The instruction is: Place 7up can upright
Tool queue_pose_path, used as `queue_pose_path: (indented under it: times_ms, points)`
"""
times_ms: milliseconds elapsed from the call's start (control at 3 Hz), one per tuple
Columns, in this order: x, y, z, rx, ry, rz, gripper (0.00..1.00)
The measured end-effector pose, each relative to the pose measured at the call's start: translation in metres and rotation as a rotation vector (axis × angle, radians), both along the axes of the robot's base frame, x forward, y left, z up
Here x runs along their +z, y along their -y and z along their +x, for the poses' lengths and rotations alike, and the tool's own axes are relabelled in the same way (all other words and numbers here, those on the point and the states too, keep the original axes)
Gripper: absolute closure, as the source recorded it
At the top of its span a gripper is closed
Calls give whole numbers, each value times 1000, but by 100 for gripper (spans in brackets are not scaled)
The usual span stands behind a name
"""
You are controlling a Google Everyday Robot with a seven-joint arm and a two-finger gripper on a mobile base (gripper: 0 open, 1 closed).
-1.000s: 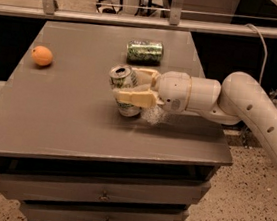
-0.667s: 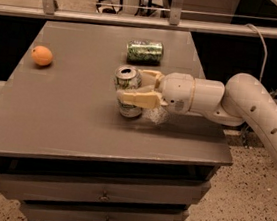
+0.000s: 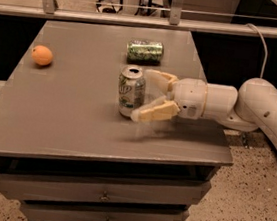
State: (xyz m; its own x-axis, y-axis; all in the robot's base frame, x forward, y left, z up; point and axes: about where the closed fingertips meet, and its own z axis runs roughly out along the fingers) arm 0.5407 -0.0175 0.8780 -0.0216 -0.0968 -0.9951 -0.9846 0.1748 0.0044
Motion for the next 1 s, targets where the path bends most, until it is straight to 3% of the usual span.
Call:
queue_pose_path:
  times_ms: [333,667,1000]
  points:
    - [-1,28,-2,-24,13,-34,0]
    - [10,70,-5,-56,57,-81,0]
    - [10,70,-5,-56,57,-81,0]
